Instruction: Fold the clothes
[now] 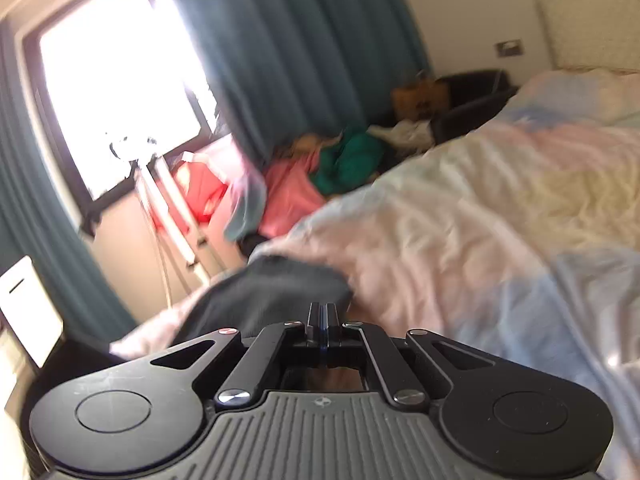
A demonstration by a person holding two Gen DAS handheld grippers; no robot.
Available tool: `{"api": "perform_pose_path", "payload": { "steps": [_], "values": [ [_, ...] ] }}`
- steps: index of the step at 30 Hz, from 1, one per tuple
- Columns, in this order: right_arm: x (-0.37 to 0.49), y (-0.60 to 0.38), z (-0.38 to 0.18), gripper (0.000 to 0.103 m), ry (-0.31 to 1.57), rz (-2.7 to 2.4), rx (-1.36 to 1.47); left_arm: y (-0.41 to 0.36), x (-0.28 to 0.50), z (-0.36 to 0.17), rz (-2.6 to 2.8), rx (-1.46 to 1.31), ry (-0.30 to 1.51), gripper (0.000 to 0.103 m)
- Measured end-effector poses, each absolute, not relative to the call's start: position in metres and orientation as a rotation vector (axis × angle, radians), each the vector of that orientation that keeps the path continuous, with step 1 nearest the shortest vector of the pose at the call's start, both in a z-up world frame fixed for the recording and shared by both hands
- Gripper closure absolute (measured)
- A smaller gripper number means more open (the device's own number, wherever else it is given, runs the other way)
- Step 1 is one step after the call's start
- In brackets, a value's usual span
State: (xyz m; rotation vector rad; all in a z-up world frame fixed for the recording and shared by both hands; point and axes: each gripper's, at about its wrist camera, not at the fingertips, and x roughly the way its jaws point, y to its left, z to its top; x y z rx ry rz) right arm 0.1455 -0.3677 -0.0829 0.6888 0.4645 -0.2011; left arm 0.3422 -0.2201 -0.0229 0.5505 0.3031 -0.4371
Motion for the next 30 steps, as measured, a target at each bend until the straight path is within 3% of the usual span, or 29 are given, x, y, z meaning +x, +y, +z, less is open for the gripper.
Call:
{"api": "perform_pose_path", "payload": {
  "steps": [6,10,13,17,22,27,30],
  "values": [
    [0.121,-0.375,-0.066,0.018,0.423,-0.217,0.722,-0.269,0.271,0.049,-0.572,0.583,0.184,0.103],
    [0.103,-0.378,-0.058,0.018,0.402,-0.224,0.712,-0.264,0.275,0.025,-0.499,0.591,0.264,0.103],
    [0.097,-0.381,-0.06,0.018,0.405,-0.228,0.741,-0.246,0.294,-0.021,-0.417,0.699,0.345,0.09],
    [0.106,-0.377,-0.063,0.018,0.421,-0.224,0.723,-0.216,0.327,-0.095,-0.296,0.881,0.459,0.063],
    [0.125,-0.37,-0.073,0.018,0.457,-0.215,0.705,-0.183,0.372,-0.153,-0.222,0.961,0.519,0.051],
    [0.146,-0.363,-0.088,0.018,0.51,-0.213,0.683,-0.192,0.411,-0.175,-0.151,0.94,0.488,0.053],
    [0.156,-0.364,-0.097,0.018,0.543,-0.22,0.697,-0.2,0.433,-0.172,-0.101,0.857,0.509,0.077]
  ]
}}
